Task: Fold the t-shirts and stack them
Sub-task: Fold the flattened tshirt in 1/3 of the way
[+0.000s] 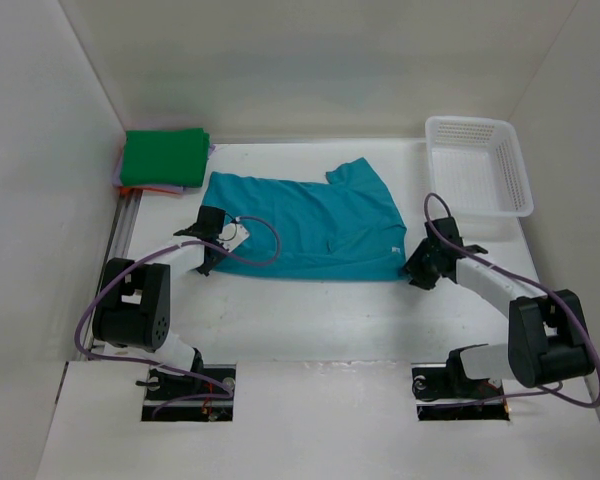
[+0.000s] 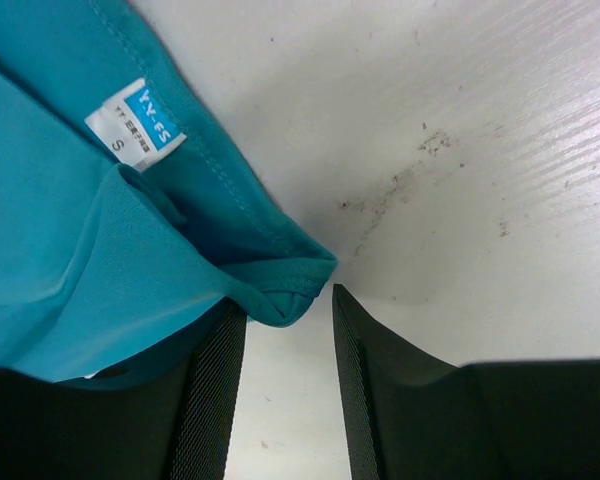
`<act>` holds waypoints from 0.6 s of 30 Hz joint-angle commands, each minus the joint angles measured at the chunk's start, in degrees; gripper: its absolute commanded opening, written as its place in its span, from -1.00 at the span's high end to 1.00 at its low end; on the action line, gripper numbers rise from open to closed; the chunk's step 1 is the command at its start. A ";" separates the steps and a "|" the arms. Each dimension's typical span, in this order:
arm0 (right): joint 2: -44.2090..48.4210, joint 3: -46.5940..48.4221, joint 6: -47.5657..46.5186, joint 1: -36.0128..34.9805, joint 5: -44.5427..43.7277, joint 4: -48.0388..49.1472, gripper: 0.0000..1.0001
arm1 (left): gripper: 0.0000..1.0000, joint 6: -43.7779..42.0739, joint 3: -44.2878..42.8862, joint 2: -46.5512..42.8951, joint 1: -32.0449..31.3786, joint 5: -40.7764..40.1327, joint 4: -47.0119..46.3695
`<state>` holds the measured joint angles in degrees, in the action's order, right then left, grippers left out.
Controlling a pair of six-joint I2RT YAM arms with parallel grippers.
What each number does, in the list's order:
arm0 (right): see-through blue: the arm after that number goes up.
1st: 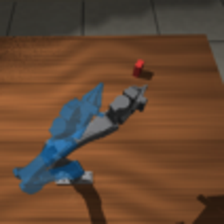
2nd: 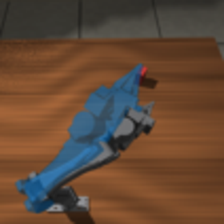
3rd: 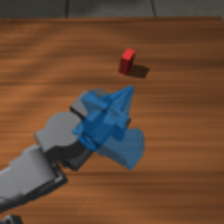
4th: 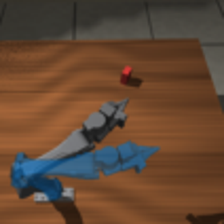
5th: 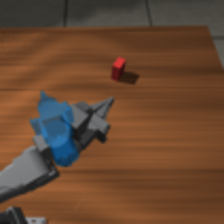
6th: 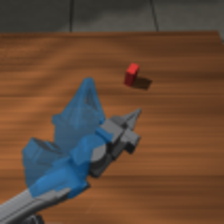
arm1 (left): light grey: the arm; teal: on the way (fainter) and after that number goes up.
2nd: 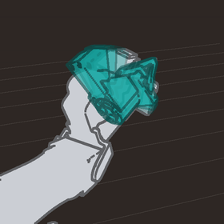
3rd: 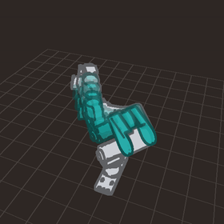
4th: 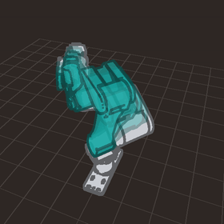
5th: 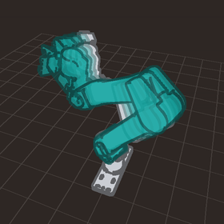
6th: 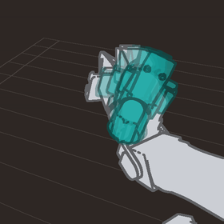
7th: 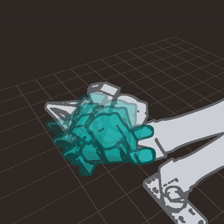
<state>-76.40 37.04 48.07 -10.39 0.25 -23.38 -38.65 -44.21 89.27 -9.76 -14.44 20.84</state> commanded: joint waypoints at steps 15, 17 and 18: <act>3.53 0.58 0.62 4.11 3.35 -3.85 1.00 | 0.89 0.25 3.25 -3.83 -0.30 4.15 7.62; 5.99 0.58 0.27 3.50 3.35 -8.85 1.00 | 0.89 -0.28 3.86 -5.86 -0.91 4.15 10.17; 7.22 0.32 0.35 2.80 3.35 -11.05 1.00 | 0.88 -0.46 4.12 -6.82 -1.27 3.98 11.32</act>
<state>-73.19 37.04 48.88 -6.90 3.53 -27.00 -38.76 -42.06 85.62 -10.28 -12.82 24.73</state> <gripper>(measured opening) 0.012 0.065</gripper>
